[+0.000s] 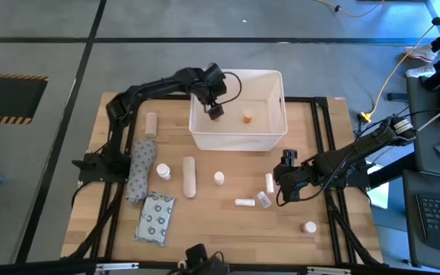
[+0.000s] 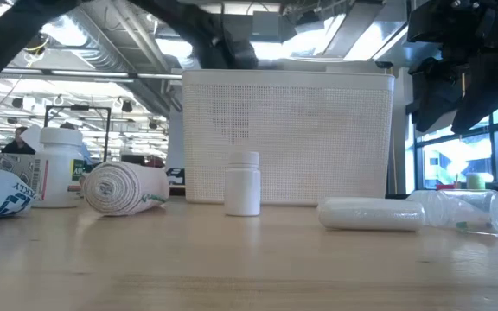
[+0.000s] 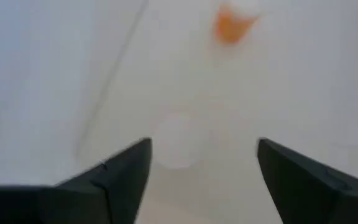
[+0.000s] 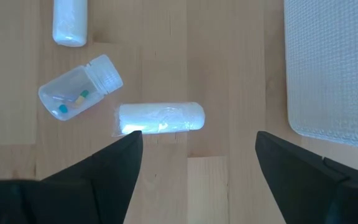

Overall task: Pick & place medical supplies in basket/bin
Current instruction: Put the pink pill bottle into the white bin

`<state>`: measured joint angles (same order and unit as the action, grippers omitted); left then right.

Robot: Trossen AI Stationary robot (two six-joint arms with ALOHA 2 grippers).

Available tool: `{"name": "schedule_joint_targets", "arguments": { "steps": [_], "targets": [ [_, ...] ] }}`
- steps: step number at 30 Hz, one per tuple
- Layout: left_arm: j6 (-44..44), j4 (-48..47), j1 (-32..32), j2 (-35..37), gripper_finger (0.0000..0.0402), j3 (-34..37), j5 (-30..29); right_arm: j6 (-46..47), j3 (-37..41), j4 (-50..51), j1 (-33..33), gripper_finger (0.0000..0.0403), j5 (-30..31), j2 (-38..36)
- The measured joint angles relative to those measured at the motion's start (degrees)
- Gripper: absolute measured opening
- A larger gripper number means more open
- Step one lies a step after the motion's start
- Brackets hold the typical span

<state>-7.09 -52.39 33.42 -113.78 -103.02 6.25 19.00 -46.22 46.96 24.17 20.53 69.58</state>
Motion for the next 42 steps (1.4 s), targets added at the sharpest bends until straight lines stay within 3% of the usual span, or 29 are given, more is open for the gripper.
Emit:
{"name": "schedule_joint_targets", "arguments": {
  "steps": [7,13,20,23,26,31,36,42],
  "targets": [
    [-5.48,10.05,-0.55,12.13,0.0282,2.67,15.77,3.03,0.0,-2.44,0.01,0.0313,-0.02,0.0],
    [-6.35,27.17,-0.8,27.49,0.0282,18.64,19.12,12.21,0.0,-3.34,0.0,0.0313,-1.1,0.0],
    [-2.85,42.94,-0.8,45.16,0.028,42.89,19.03,34.45,-4.61,-0.14,-0.81,0.0313,-20.71,0.0],
    [-0.75,48.32,-0.8,50.22,0.028,50.63,18.98,45.94,-7.87,-0.63,-0.43,0.0313,-25.09,-0.02],
    [1.1,52.38,-0.8,53.81,0.0282,55.8,18.97,58.4,-10.34,-0.45,3.04,0.0313,-24.05,-0.01],
    [2.09,54.13,-0.8,56.87,0.0281,59.26,18.96,78.27,-11.74,1.95,12.48,0.0313,-16.67,-0.02],
    [3.33,54.31,-0.8,57.49,0.0283,59.47,18.94,100.2,-11.74,8.34,22.9,0.0313,-16.81,0.0],
    [3.74,54.89,-0.8,57.49,0.0281,59.47,18.96,114.53,-11.74,10.48,30.83,0.0313,-15.44,0.32]
  ]
}}
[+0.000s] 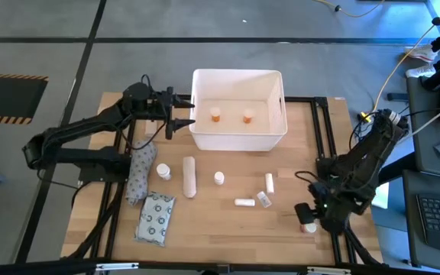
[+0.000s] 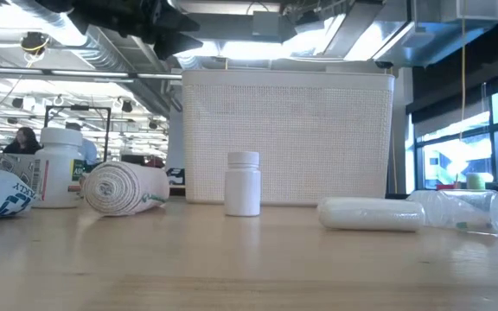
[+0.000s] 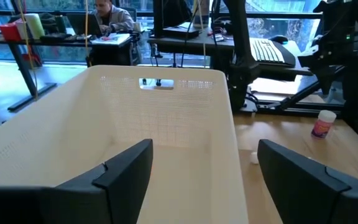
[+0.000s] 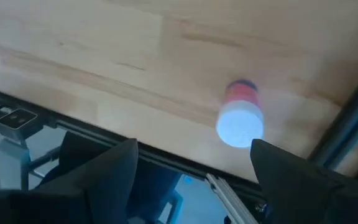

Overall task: Pick & place medical supplies in basket/bin
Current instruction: Put the pink pill bottle into the white bin

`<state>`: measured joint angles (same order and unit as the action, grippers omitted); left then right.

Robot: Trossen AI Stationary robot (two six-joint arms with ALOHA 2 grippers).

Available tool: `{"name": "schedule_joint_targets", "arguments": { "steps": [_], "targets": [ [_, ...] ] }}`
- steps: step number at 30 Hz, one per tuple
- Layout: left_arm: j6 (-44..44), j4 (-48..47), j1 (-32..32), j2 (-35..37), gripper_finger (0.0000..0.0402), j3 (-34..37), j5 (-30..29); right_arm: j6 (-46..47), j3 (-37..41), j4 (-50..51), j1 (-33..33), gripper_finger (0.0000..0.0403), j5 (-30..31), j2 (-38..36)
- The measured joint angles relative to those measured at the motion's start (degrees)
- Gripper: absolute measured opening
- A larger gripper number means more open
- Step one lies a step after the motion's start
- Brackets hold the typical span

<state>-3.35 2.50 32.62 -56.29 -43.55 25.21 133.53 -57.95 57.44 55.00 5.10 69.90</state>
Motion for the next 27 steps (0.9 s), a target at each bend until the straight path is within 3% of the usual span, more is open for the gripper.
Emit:
{"name": "schedule_joint_targets", "arguments": {
  "steps": [14,27],
  "targets": [
    [0.67,0.26,0.0,-0.04,0.0283,0.0,-0.02,3.92,-0.02,-1.33,5.35,0.0313,-0.18,11.51],
    [0.67,0.64,0.0,-0.09,0.0281,0.0,-0.04,3.47,0.0,-0.01,6.91,0.0313,-0.21,14.65]
  ]
}}
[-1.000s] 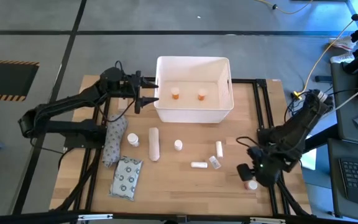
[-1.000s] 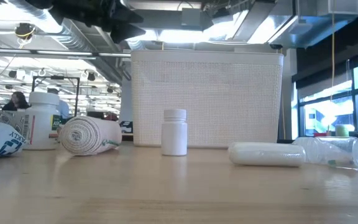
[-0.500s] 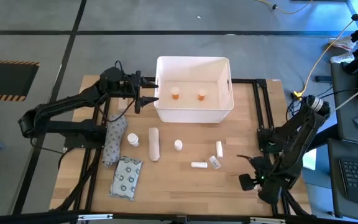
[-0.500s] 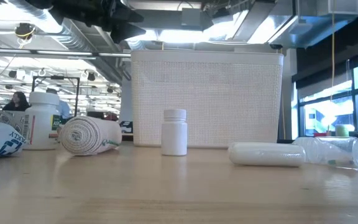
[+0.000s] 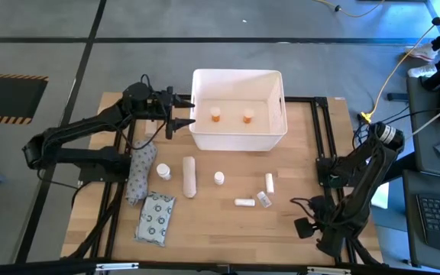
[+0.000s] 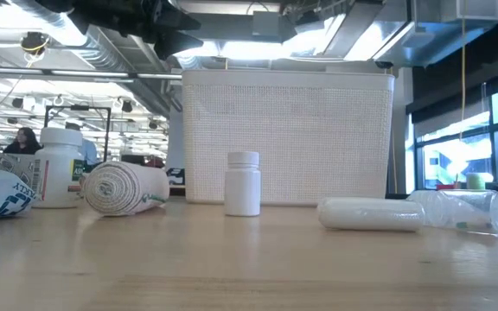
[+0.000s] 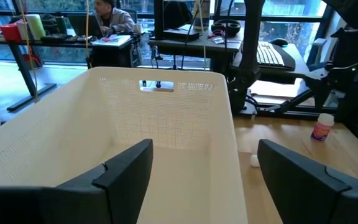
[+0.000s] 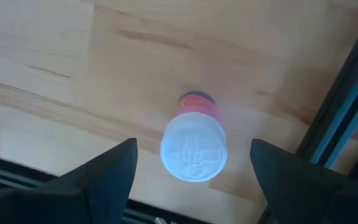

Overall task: Pick & place medical supplies in basket/bin
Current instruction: Put the pink pill bottle into the white bin

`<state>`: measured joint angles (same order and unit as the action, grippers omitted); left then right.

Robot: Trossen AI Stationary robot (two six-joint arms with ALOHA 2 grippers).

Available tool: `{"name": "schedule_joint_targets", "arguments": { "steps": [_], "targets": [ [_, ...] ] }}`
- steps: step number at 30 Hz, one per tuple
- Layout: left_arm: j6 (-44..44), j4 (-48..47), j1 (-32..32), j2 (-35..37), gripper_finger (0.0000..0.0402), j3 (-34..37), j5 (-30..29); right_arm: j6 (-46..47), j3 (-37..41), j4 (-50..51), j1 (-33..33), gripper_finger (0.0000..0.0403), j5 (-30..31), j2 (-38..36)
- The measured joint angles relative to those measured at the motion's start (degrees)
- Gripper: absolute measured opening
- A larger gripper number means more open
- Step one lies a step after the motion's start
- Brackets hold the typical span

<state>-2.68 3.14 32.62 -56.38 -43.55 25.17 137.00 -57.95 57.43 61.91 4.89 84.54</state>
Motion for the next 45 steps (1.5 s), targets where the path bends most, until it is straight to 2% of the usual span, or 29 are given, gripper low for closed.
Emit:
{"name": "schedule_joint_targets", "arguments": {
  "steps": [13,18,28,45],
  "targets": [
    [-0.02,-0.04,0.0,-0.02,0.0283,0.0,-0.07,-2.77,0.0,-0.7,0.0,0.0313,0.09,3.15],
    [-0.02,-0.04,0.0,-0.02,0.0281,0.0,-0.07,-6.74,0.0,-0.8,0.0,0.0313,0.17,3.18],
    [-0.04,-0.09,0.0,-0.02,0.0281,0.0,-0.07,-6.77,0.0,-3.97,-0.02,0.0313,0.15,3.18],
    [-0.04,-0.09,0.0,-0.02,0.0281,0.0,-0.19,-9.71,0.0,-3.08,-0.2,0.0313,-0.02,3.18]
  ]
}}
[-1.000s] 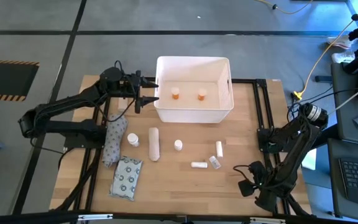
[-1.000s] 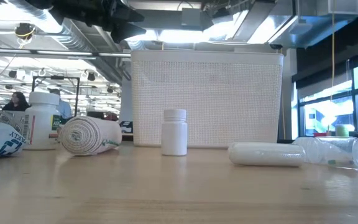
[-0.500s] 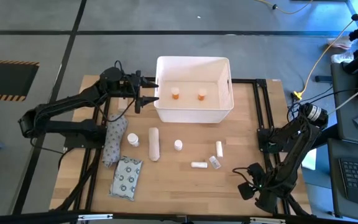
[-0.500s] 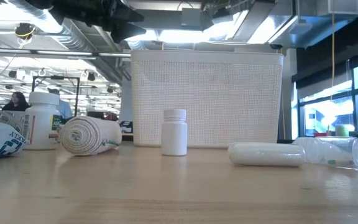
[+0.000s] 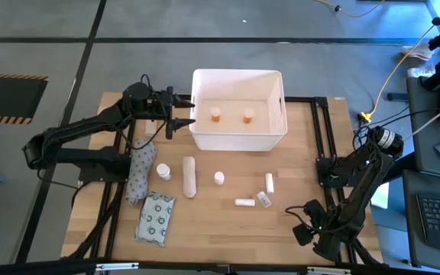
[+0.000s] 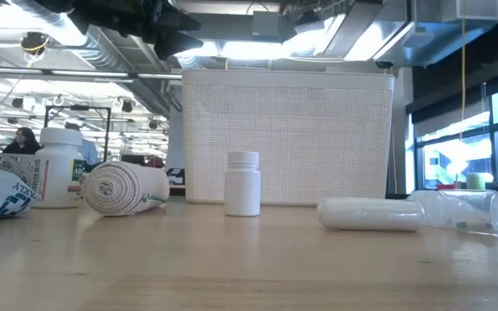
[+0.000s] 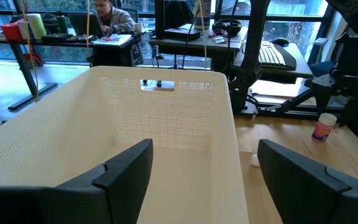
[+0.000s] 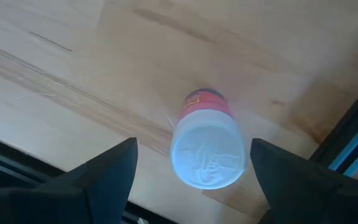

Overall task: Pick & place medical supplies in basket/bin
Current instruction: Put the pink pill bottle into the white bin

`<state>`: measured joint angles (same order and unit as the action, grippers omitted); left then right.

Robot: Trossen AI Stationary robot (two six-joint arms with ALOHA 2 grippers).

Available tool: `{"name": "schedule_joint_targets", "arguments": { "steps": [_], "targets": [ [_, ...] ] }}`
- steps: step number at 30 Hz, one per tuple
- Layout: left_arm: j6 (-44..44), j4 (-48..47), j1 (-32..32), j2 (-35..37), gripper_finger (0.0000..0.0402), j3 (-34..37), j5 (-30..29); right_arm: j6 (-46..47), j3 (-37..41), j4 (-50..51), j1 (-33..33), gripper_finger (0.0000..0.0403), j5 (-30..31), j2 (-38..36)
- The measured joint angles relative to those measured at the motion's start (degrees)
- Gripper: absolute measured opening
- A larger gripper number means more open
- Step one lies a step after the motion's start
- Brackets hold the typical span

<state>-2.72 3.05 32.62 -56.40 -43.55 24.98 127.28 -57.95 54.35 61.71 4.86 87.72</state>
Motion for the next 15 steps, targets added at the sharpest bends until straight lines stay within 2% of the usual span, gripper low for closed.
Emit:
{"name": "schedule_joint_targets", "arguments": {
  "steps": [6,12,15],
  "targets": [
    [0.0,0.0,0.0,0.0,0.0283,0.0,-0.01,0.01,0.0,-0.04,0.0,0.0307,0.0,0.0],
    [0.0,-0.02,0.0,0.0,0.0282,0.0,-0.01,-0.01,0.66,-0.24,0.0,0.0268,-0.45,0.01],
    [0.0,-0.02,0.0,0.0,0.0283,0.0,-0.01,0.11,1.14,-0.33,0.0,0.0246,-3.26,0.09]
  ]
}}
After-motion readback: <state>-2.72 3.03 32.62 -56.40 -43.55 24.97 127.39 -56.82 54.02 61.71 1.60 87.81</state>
